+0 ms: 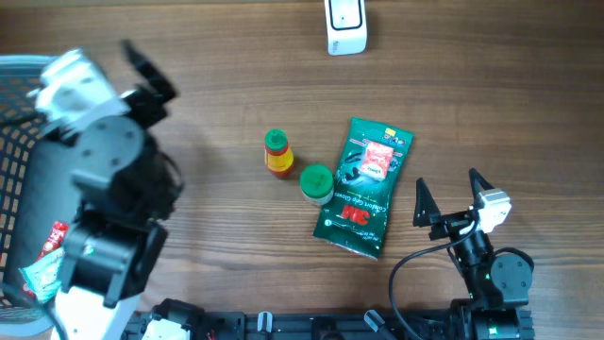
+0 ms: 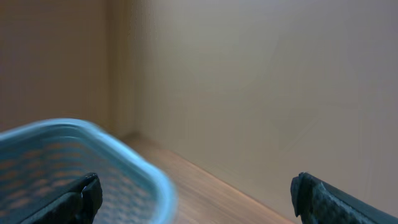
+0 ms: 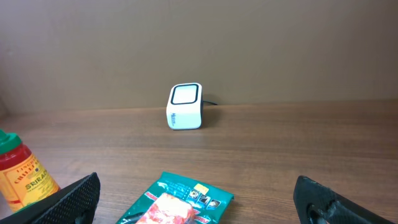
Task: Scan the item barcode
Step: 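Return the left gripper into the basket above the mint-green wipes pack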
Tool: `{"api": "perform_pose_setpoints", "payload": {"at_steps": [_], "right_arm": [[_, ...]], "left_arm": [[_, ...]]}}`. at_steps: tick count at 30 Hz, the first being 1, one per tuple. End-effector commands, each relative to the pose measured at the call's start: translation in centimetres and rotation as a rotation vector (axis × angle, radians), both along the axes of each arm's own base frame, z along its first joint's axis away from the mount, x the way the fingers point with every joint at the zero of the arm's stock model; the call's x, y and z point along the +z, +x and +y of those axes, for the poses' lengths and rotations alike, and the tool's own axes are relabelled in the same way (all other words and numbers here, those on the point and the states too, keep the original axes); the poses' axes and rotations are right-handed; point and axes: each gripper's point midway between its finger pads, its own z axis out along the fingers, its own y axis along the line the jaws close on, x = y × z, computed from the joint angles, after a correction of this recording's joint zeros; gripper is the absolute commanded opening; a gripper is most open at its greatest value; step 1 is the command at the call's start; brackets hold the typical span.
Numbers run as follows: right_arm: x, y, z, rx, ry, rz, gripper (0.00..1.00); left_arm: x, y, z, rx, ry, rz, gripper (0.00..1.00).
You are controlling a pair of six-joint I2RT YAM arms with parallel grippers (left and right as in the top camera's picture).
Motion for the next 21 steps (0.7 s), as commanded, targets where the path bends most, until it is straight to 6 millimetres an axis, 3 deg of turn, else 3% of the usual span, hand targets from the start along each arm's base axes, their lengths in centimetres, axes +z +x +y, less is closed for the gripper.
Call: {"api": "perform_pose_setpoints", "payload": {"at_steps": [1, 5, 10, 13, 16, 19, 21], "right_arm": [[0.2, 0.0, -0.1, -0.007, -0.01, -0.011, 1.0], [0.2, 0.0, -0.1, -0.007, -0.01, -0.011, 1.0], [0.2, 0.0, -0.1, -0.007, -0.01, -0.011, 1.0], [0.2, 0.0, -0.1, -0.007, -0.01, -0.011, 1.0], [0.2, 0.0, -0.1, -0.007, -0.01, -0.011, 1.0], [0.2, 0.0, -0.1, -0.007, -0.01, -0.011, 1.0], [0.2, 0.0, -0.1, -0.007, -0.01, -0.011, 1.0]], "left_arm": [[-0.4, -2.8, 6.2, 0.243, -0.1, -0.05, 1.0], [-5.7, -4.7, 11.4, 0.45, -0.353, -0.041, 1.0], [-12.3, -4.2, 16.6, 0.52, -0.643, 0.042, 1.0], [-18.2, -5.5, 20.1, 0.651, -0.884, 0.094, 1.0], [-25.7, -9.9, 20.8, 0.939, -1.18, 0.198, 1.0], [-30.4, -12.7, 19.9, 1.108, -1.288, 0.378, 1.0], [-31.8, -13.0, 19.6, 1.137, -1.306, 0.441, 1.0]]}}
